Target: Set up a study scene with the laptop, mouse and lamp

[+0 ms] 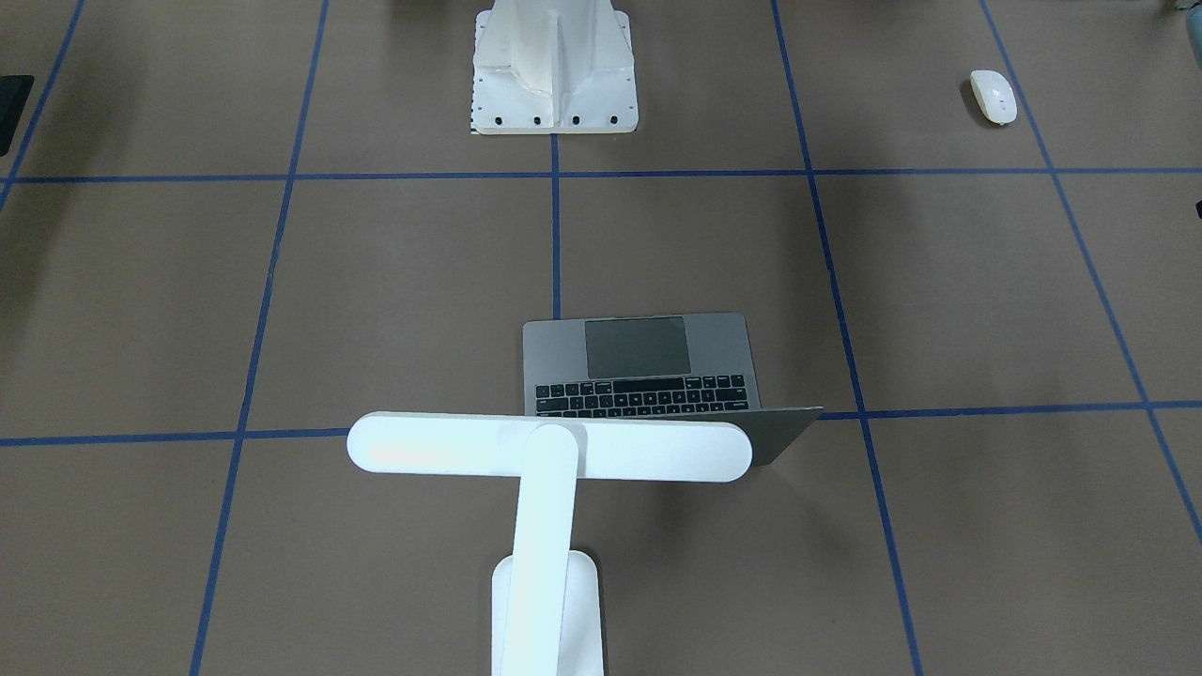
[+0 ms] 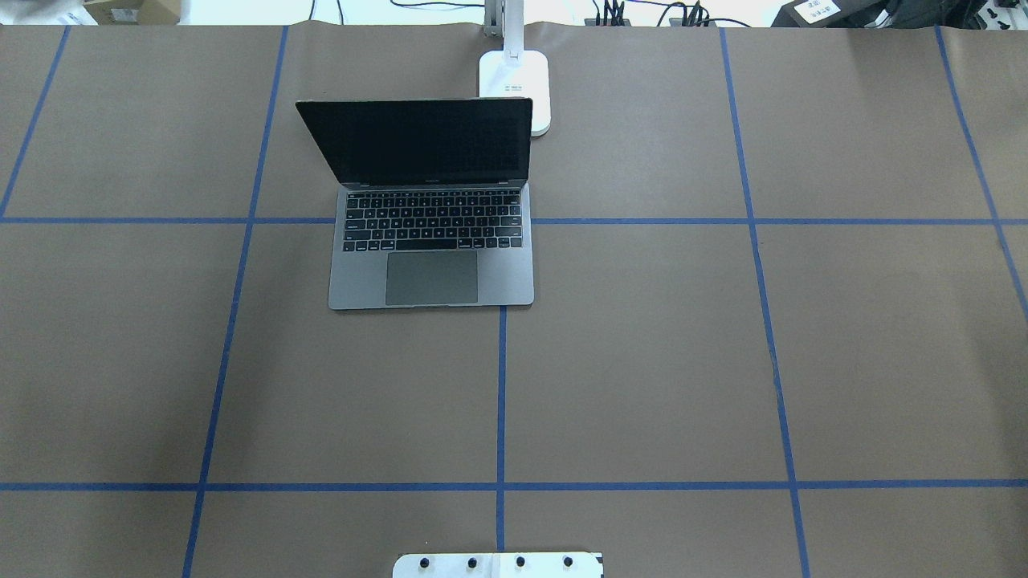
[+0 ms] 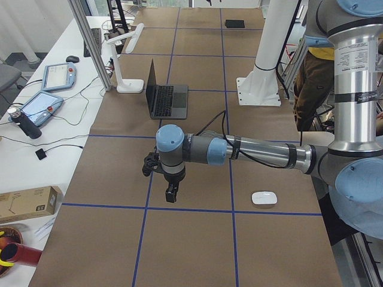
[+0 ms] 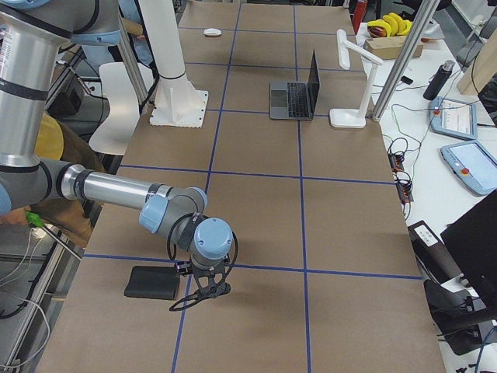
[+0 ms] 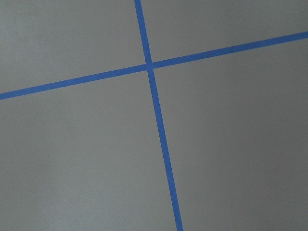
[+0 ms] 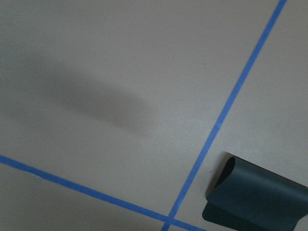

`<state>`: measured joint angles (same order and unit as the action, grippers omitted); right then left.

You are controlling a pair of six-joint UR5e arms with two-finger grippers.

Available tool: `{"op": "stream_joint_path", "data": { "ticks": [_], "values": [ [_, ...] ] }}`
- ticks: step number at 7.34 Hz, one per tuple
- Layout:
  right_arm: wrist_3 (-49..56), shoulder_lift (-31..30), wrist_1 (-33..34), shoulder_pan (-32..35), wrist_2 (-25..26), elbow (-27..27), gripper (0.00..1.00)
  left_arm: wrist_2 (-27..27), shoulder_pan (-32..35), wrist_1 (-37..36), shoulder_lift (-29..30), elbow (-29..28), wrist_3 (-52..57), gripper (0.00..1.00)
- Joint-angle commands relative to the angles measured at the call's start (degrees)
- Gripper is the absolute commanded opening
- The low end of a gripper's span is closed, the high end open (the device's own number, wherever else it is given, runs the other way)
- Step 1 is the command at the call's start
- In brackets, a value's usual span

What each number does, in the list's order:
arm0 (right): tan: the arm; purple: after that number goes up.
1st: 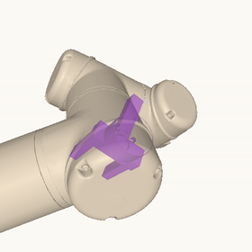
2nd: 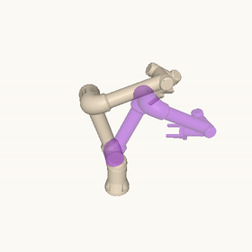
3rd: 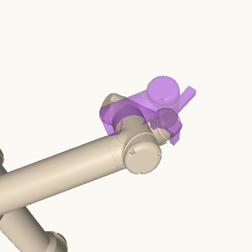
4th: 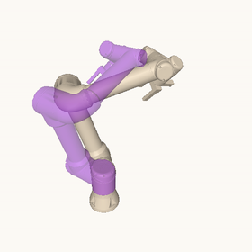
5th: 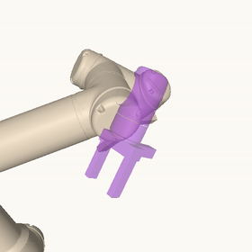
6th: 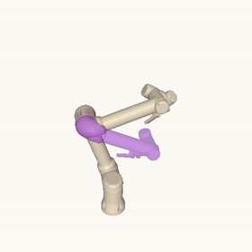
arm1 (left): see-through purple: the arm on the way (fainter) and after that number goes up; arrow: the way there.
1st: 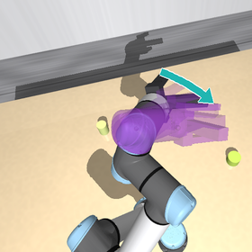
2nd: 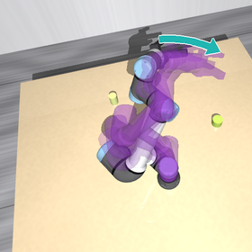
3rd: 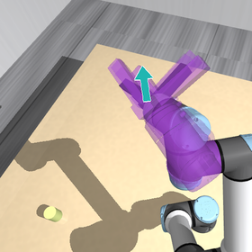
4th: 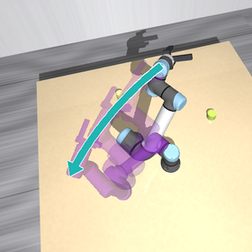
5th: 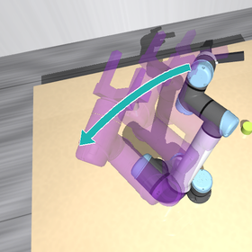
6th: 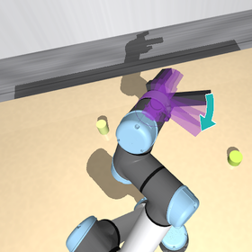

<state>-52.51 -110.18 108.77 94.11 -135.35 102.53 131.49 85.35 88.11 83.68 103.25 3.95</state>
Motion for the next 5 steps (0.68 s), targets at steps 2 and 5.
{"op": "stream_joint_path", "data": {
  "ticks": [2,5],
  "values": [
    [-10.78,-0.21,1.54,-4.19,-0.01,-4.59,0.90,0.00,0.34,0.04,-0.10,0.28,0.00,1.00],
    [-11.38,-0.12,0.75,-9.98,-0.26,-12.15,0.88,0.09,0.43,0.04,-0.10,0.37,0.00,1.00]
  ]
}}
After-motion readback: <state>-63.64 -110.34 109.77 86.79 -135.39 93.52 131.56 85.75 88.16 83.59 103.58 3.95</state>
